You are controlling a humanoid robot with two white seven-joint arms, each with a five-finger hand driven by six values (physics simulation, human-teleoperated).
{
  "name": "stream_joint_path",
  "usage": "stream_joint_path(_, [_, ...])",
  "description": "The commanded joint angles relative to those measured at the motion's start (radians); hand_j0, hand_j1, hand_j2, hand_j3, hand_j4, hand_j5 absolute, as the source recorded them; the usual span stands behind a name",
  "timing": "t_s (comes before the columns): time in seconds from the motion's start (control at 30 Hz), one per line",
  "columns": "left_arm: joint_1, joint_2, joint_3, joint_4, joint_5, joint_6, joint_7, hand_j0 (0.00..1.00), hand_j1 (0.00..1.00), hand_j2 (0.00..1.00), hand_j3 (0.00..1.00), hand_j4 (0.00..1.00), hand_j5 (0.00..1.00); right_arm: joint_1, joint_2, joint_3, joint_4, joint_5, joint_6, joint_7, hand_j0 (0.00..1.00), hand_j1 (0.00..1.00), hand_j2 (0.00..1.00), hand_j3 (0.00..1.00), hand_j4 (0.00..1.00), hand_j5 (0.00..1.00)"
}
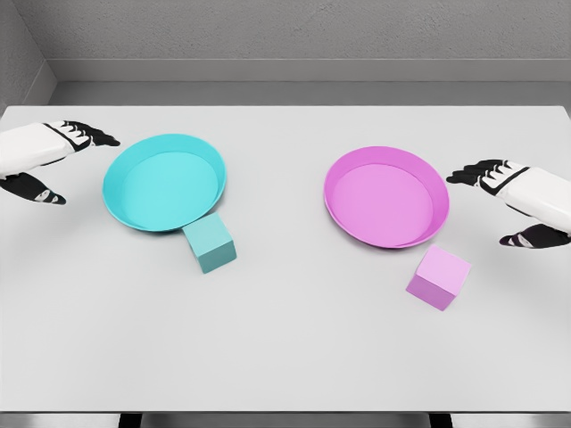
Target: Place the blocks in the corresponding plates according to their colors
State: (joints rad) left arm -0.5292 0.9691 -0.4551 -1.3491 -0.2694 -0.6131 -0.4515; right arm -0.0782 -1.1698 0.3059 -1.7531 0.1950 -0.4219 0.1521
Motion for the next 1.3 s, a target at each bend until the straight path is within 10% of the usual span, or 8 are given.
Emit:
stream_joint_path(0.0, [0.0, 0.002, 0.001, -0.001, 0.006, 0.002, 0.0, 1.0, 1.0, 1.0, 1.0, 1.0, 1.0, 0.0, -0.001, -0.001, 0.0, -0.005, 0.002, 0.0, 1.0, 1.0, 1.0, 1.0, 1.0, 1.0])
stream_joint_path(0.57, [-0.021, -0.062, -0.12, -0.246, -0.045, 0.002, -0.004, 1.0, 1.0, 1.0, 1.0, 1.0, 1.0, -0.087, 0.07, 0.047, -0.002, -0.005, -0.057, 0.357, 1.0, 1.0, 1.0, 1.0, 1.0, 1.0])
stream_joint_path(1.27, [-0.117, -0.21, -0.316, -0.245, -0.243, 0.002, -0.006, 1.0, 1.0, 1.0, 1.0, 1.0, 1.0, -0.175, 0.108, 0.202, 0.004, 0.0, -0.077, 0.379, 1.0, 1.0, 1.0, 1.0, 1.0, 1.0])
